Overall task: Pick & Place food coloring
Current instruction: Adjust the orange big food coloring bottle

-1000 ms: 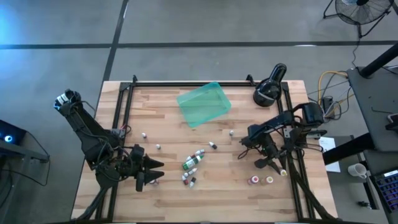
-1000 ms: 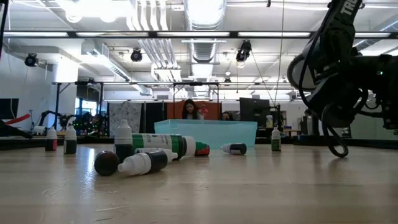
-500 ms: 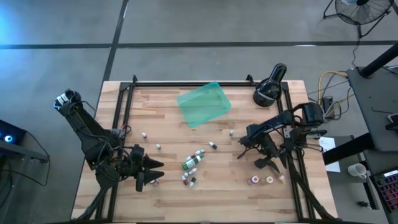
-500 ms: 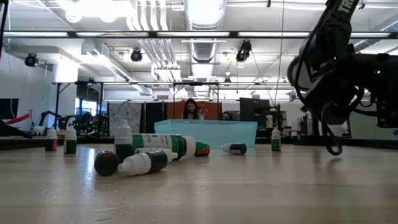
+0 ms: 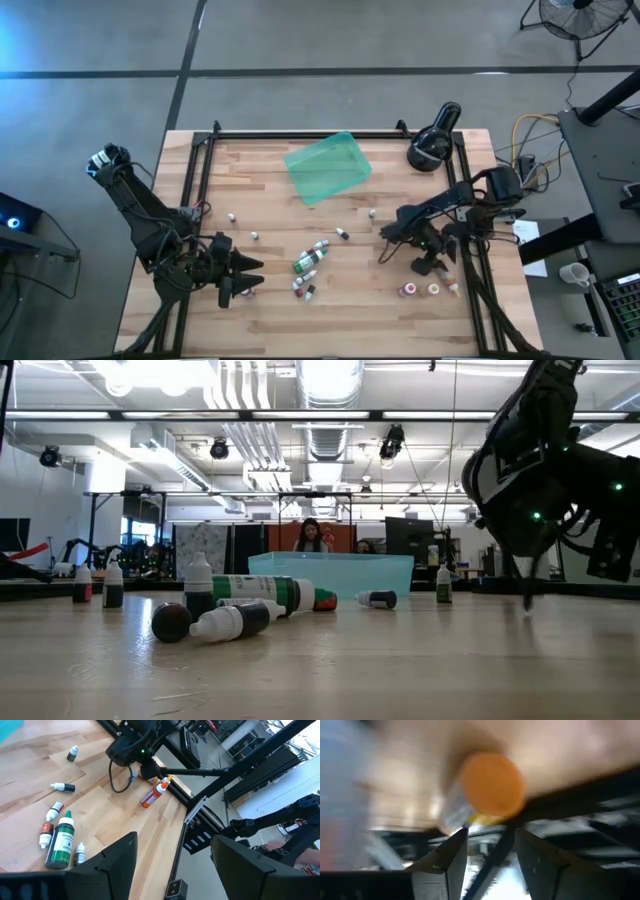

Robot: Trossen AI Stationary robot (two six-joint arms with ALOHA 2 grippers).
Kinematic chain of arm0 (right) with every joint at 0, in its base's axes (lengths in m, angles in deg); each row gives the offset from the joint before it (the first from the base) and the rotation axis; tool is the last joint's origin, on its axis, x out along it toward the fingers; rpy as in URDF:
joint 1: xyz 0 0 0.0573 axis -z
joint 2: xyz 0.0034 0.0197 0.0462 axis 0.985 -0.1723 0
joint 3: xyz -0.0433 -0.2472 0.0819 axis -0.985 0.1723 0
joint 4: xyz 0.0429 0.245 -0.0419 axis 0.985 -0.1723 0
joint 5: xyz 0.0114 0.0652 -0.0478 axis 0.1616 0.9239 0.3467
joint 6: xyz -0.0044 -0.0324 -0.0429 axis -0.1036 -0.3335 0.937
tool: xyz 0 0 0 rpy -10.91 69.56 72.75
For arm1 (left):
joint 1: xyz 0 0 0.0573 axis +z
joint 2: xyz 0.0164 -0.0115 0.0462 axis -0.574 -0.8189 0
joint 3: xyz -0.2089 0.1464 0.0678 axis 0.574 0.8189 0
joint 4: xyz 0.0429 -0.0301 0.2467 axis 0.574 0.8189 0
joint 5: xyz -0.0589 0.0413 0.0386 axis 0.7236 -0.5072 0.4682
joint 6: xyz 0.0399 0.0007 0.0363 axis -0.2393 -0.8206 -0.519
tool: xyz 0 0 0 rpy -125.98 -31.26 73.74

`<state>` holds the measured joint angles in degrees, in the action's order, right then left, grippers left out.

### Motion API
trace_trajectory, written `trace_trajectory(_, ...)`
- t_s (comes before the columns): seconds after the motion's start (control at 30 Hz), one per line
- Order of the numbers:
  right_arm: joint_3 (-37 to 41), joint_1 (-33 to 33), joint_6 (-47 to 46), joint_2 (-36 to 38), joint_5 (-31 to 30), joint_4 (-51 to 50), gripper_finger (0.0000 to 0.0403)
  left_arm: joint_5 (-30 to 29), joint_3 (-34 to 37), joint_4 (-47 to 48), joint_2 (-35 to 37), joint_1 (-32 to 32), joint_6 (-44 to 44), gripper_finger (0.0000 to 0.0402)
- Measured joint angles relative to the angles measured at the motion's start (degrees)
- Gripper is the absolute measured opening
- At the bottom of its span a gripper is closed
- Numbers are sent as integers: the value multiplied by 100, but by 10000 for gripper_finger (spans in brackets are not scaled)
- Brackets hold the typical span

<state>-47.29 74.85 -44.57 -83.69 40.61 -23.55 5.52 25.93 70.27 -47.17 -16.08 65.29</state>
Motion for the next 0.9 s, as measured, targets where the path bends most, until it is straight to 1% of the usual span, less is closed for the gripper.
trace_trajectory(0.07,-21,-60,-326,57,34,385,152,0,0,-4,0,2,68,225)
trace_trajectory(0.2,-6,-88,-902,227,-78,551,141,2,0,-7,0,2,104,225)
trace_trajectory(0.47,98,-82,-1333,618,-451,751,139,1,2,-11,0,2,99,225)
trace_trajectory(0.7,404,-77,-1358,639,-437,1342,144,0,2,-22,0,2,123,225)
trace_trajectory(0.9,470,-80,-1285,640,-489,1559,159,0,2,-29,0,2,134,225)
